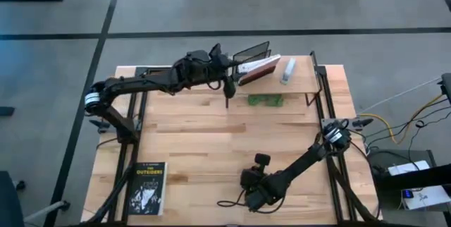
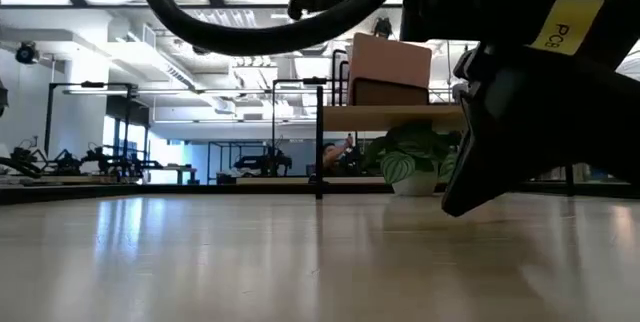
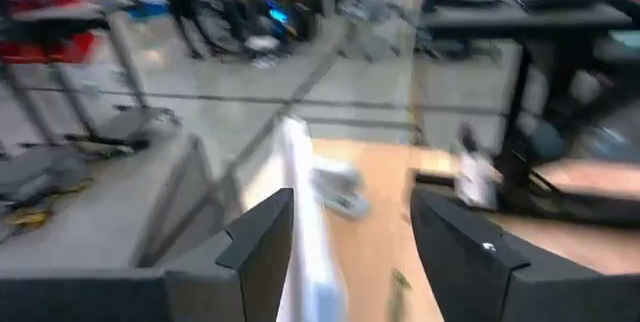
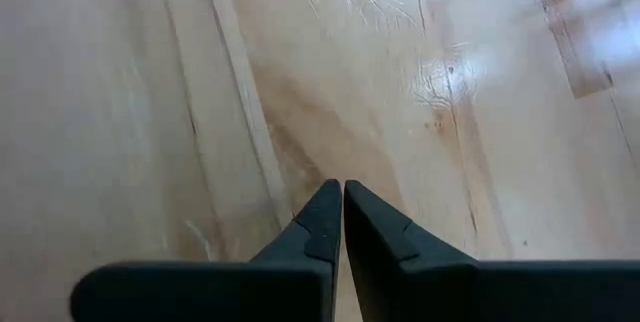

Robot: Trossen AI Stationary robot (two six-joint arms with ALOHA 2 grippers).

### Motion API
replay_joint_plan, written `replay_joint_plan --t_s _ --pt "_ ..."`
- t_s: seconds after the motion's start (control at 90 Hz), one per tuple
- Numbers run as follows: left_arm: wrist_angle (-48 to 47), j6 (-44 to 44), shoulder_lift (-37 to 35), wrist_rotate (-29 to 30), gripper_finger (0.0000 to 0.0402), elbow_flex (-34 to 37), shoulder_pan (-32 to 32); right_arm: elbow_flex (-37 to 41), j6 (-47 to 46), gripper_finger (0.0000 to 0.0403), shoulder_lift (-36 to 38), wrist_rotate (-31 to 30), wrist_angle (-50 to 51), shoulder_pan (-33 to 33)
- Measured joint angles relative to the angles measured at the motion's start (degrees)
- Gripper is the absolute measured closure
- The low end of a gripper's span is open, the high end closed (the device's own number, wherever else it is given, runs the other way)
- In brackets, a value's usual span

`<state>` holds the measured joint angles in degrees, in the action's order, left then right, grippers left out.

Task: Stock shelves
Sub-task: Put the black book into the black desk organizer on the shelf

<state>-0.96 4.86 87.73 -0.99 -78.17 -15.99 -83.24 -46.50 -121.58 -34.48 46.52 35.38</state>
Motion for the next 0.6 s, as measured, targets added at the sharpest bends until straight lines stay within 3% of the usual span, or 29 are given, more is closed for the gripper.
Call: replay_joint_plan --t_s 0.167,0.6 --pt "-11.71 0.65 -4.22 -4.91 0.0226 0.0 2.44 0.0 0.02 0.0403 0.0 0.0 -0.17 0.0" --pt "-36.91 -4.11 -12.03 -5.23 0.0269 0.0 10.18 0.0 1.64 0.0403 0.04 -0.08 -1.38 -0.6"
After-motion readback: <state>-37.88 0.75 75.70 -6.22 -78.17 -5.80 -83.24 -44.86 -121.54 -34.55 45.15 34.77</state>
